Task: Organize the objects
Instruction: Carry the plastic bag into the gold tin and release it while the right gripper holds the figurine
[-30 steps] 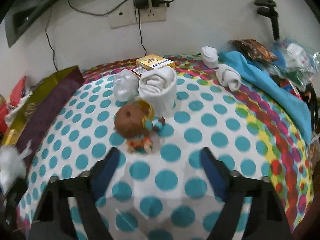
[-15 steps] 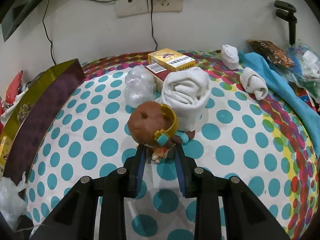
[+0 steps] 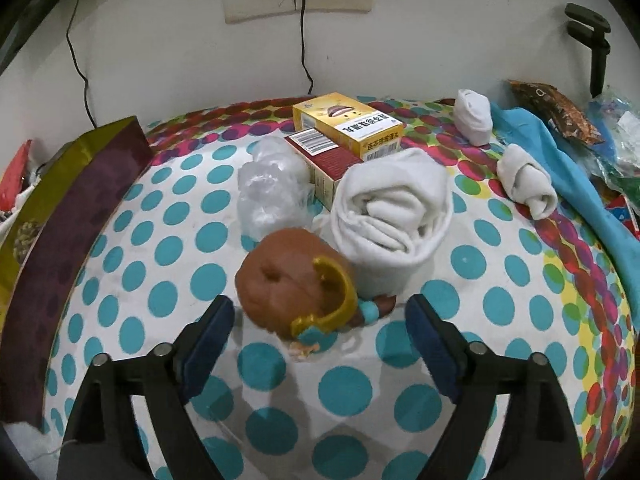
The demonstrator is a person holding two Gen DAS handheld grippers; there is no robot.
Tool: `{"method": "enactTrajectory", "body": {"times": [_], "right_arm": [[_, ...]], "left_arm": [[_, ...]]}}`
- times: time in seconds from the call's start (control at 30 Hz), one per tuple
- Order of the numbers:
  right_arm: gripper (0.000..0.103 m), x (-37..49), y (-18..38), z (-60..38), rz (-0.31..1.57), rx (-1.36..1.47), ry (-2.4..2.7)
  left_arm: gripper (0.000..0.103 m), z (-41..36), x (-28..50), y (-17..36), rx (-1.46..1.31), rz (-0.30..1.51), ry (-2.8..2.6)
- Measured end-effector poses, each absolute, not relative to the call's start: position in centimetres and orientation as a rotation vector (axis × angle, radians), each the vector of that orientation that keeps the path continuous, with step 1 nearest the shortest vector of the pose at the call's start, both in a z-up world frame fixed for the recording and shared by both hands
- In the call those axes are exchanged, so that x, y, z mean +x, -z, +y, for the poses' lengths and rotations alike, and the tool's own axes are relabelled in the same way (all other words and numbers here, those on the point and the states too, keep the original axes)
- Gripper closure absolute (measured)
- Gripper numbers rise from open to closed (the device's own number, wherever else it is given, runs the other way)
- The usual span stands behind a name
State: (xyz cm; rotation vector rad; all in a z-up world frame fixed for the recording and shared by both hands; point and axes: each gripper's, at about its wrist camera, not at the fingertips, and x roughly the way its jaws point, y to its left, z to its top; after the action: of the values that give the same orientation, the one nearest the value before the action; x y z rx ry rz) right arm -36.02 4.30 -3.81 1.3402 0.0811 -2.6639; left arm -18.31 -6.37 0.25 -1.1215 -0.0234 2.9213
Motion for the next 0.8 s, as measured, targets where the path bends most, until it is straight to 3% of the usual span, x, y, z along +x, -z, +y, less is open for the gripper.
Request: {"method": "enactTrajectory", "body": {"times": [0.03,0.4,0.47,0.6,0.67,0.8], "right_arm": [[0.0,-36.3,4.1,3.6,0.122,1.356,2.63],[0.0,-36.2,4.0,3.4,0.168,1.351,2.609],[0.005,-35.9,3.7,4.5,0.105,1.336,2.639],[0.0,-36.6,3.7,6.5,-0.031,1.363,2.703],[0.0,-36.8,4.0,5.4,0.095,1.411,2.714],[0.003,-36.7,3.9,5.0,0.104,1.402,2.71]], "left_arm": [[0.071,-6.3,-18.3,-0.3,-1.119,-0.024,-2.921],[0.071,-5.8,-18.0,-0.3,-1.112,-0.024,-2.909],[0.071,-5.8,-17.9,-0.4,-1.103,-0.033,-2.91],[0.07,-5.5,-17.9,-0.1,-1.114,-0.031,-2.897],[0.07,-5.2,-17.8,-0.1,-1.113,-0.015,-2.891],[0.07,-5.4,-17.7,-0.4,-1.095,-0.024,-2.9]]}}
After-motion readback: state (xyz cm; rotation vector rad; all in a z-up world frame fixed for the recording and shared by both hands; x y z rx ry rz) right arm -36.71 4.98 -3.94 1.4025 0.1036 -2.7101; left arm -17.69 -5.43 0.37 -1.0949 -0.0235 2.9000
